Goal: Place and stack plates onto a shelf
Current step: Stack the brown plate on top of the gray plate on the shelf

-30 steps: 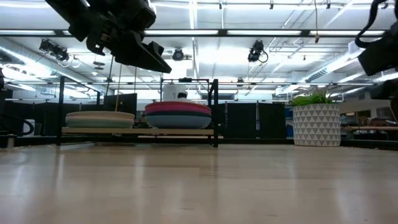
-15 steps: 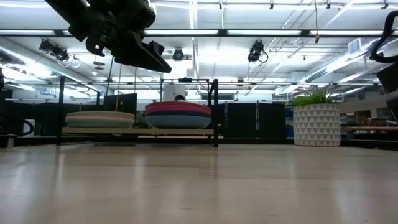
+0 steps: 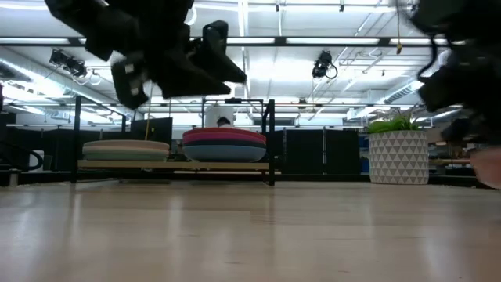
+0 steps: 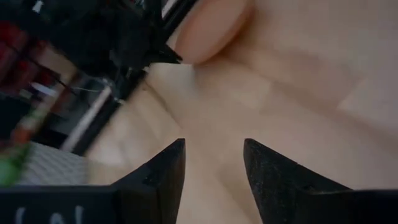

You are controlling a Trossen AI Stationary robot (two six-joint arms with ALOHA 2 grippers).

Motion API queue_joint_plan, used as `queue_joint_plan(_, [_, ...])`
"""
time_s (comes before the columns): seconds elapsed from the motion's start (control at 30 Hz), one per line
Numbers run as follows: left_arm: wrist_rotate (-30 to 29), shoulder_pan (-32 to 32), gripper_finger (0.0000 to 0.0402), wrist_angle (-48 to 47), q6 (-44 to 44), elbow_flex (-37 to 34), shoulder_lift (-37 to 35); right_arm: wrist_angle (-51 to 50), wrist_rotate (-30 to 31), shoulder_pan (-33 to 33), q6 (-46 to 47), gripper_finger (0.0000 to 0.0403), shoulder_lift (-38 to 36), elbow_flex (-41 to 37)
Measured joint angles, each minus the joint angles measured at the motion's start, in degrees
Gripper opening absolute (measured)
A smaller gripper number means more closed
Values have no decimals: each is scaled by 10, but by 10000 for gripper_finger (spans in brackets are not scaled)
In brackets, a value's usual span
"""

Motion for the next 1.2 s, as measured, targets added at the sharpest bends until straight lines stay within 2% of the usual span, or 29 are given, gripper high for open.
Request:
queue_joint_plan(0.13, [-70,-34,191,81,112,0,64,28,-46,-77,-28,12,-16,0])
queue_joint_plan(0.33, [-94,-49,220,239,210,1,146,59,-84,-180,-22,12,-22,0])
queue_joint_plan(0.4, [-97,-49,223,263,232,7,161,69,-95,-200,-22,12,-22,0])
queue_joint_plan(0.67, [-107,-46,224,257,274,89,226,73,-109,-238,-32,16,-18,31])
queue_joint_plan(0.83, [-116,-44,224,199,324,136,253,67,-100,-244,-37,16,-18,52])
queue_joint_plan(0.97, [-116,-44,222,194,340,163,268,69,-100,-250,-38,16,-18,55])
queue_joint_plan(1.2, [-73,-42,184,191,353,186,270,69,-93,-264,-36,16,-17,55])
